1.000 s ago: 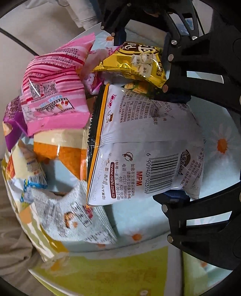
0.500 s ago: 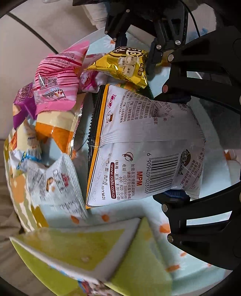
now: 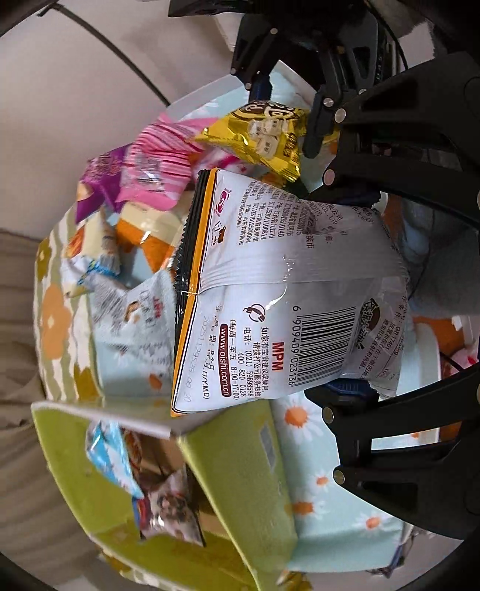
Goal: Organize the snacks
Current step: 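Carry both bags to the lime-green box and open both tools to drop them inside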
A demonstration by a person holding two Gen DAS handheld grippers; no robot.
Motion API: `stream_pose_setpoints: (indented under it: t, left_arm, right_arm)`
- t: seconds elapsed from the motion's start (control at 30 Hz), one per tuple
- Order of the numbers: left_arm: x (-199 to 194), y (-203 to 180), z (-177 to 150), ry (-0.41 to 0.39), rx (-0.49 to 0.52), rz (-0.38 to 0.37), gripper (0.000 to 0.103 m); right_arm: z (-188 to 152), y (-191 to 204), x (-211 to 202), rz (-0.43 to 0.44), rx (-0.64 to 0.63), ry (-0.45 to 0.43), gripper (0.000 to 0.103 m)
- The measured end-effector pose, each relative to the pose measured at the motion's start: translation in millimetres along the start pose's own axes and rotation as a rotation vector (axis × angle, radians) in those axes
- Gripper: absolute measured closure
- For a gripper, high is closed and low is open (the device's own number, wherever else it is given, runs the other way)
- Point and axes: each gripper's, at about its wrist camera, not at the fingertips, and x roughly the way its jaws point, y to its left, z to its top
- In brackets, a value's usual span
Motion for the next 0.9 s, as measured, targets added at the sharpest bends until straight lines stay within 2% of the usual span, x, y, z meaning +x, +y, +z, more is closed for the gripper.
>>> stream_pose_setpoints:
  t: [0.13, 0.43, 0.73, 0.9]
  left_arm:
    - [-19, 5, 2, -0.033, -0.04, 0.022, 0.039]
    - [-68, 24, 11, -0.128, -0.146, 0.086, 0.039]
    - [-115, 81, 31, -0.218, -0.233, 0.136, 0.039]
    - [-125, 123, 47, -0.237, -0.255, 0.154, 0.039]
  right_arm:
    - [11, 7, -18, 0.028, -0.03, -0.035, 0.053]
    - [62, 21, -41, 0.093, -0.075, -0.101, 0.053]
    - [137, 40, -64, 0.121, -0.101, -0.185, 0.053]
    - [178, 56, -62, 0.108, -0.075, -0.213, 0.053]
